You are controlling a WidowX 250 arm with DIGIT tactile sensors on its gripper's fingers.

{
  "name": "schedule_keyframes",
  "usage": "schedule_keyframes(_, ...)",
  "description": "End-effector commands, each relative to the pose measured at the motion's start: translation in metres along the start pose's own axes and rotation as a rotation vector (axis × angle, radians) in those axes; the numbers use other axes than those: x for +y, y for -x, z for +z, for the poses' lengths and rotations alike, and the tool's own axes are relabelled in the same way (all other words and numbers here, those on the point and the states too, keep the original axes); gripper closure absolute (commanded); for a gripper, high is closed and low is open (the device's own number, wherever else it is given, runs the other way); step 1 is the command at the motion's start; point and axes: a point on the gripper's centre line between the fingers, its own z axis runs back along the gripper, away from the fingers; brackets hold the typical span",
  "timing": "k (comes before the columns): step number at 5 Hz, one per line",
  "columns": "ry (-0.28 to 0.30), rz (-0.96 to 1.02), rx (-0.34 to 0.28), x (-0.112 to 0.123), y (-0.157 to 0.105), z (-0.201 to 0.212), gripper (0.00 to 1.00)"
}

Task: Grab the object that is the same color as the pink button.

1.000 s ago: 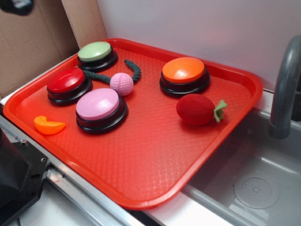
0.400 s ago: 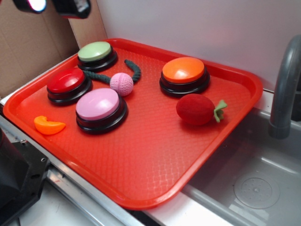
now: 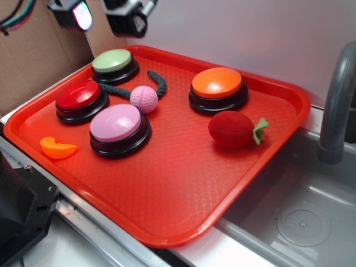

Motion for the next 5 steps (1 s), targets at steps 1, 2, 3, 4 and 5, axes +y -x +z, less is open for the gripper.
schedule_keyframes(1, -0.008, 0.095, -0.073, 0.017, -0.026, -0.042, 0.0)
schedule_keyframes(2, -0.057, 0.114, -0.087, 0.023, -0.029, -0.059, 0.0)
schedule_keyframes(3, -0.049, 0.125, -0.092, 0.028, -0.029, -0.076, 0.0)
schedule_keyframes(4, -0.038, 0.132, -0.088, 0.03, -0.032, -0.096, 0.0)
schedule_keyframes(5, -0.027, 0.134, -0.086, 0.032, -0.034, -0.11, 0.0)
